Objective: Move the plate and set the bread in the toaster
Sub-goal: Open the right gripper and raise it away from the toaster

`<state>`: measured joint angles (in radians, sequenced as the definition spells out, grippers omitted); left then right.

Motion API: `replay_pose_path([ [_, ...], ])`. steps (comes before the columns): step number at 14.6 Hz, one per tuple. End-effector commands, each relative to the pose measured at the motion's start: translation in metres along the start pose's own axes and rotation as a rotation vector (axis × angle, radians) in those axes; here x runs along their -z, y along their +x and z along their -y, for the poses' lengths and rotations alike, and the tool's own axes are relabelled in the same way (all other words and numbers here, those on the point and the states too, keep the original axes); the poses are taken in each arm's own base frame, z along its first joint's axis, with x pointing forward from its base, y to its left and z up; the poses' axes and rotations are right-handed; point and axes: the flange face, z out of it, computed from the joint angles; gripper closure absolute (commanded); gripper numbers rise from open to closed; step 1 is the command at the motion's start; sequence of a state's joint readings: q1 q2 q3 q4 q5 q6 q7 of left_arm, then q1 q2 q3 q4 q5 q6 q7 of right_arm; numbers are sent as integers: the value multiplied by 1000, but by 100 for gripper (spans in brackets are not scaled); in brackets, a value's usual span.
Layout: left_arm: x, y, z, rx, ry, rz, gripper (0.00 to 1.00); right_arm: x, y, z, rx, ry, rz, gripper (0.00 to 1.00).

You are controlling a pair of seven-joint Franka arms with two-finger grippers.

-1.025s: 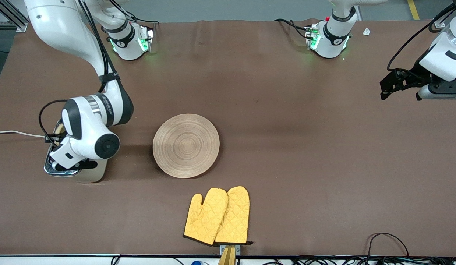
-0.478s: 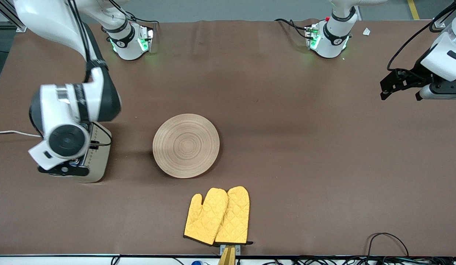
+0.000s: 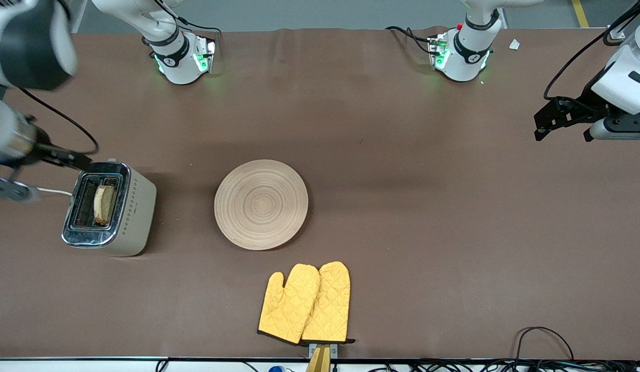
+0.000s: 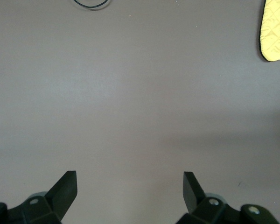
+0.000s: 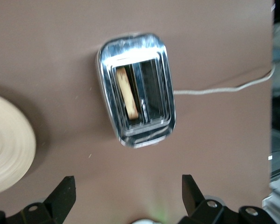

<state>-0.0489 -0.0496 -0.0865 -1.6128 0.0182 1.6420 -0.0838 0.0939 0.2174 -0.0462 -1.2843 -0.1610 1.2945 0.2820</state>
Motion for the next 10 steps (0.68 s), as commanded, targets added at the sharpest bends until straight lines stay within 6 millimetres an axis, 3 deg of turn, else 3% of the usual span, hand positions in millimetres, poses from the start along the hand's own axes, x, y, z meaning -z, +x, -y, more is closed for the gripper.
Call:
replay_pose_path([
  [1, 5, 2, 2, -9, -13, -1, 0, -4, -14, -39, 6, 90, 55, 0],
  [5, 4, 3, 2, -10, -13, -6, 0, -11, -14, -70, 133, 198, -13, 0],
  [8, 5, 3, 2, -9, -12, -12, 0, -31, -49, -67, 149, 229, -196, 0],
  [10, 4, 4, 2, -9, -10, -11, 0, -27, -50, -68, 199, 226, -224, 0],
])
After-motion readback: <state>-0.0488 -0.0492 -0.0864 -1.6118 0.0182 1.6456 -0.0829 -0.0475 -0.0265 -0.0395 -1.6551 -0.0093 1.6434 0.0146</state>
